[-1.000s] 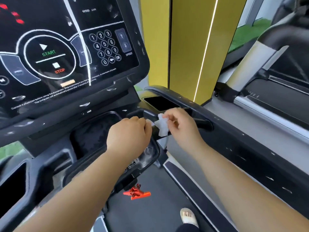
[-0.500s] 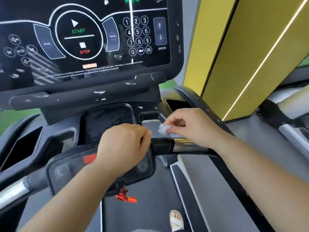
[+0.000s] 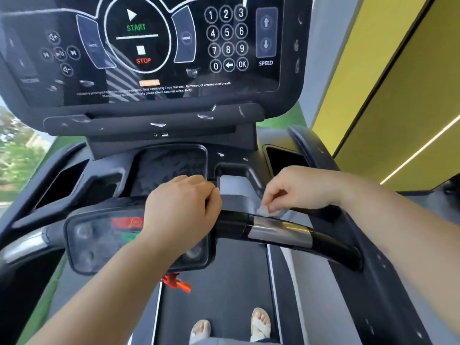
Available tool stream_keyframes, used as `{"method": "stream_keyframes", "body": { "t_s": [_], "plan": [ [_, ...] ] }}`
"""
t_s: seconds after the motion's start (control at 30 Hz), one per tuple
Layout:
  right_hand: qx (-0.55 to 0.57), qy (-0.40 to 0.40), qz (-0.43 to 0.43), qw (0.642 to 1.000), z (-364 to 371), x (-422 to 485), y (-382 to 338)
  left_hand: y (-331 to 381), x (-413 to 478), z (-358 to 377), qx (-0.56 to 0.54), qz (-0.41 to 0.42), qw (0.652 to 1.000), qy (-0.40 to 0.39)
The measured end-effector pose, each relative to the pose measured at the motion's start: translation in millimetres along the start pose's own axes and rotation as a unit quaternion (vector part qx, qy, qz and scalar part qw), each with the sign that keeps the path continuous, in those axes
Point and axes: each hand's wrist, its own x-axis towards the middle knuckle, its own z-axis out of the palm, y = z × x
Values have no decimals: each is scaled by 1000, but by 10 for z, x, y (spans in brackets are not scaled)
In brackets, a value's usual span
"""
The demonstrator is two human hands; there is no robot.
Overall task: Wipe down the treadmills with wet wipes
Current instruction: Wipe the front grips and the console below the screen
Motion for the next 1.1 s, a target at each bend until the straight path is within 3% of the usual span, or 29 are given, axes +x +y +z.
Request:
{"method": "stream_keyframes", "body": {
  "t_s": [0.13, 0.3, 0.53, 0.67, 0.77, 0.97, 1.1],
  "plan": [
    [63, 47, -44, 996, 126, 245, -167, 119, 17, 7, -11, -33, 999, 10],
    [104, -1, -54, 993, 135, 237, 30, 261, 29, 28, 1, -7, 1000, 17],
    [99, -77, -15, 992, -28, -151, 585, 480, 81, 173, 29, 28, 999, -36],
    [172, 9, -46, 984, 80, -49, 493, 647, 147, 241, 17, 52, 997, -46],
    [202, 8, -68, 977, 201, -59, 510, 746, 187, 317, 6, 39, 998, -50],
    [149, -18, -2, 989, 185, -350, 914, 890, 166, 447, -10, 67, 993, -93],
    [-25, -96, 75, 992, 100, -507, 1102, 1010, 185, 513, -11, 99, 991, -95]
  ]
}}
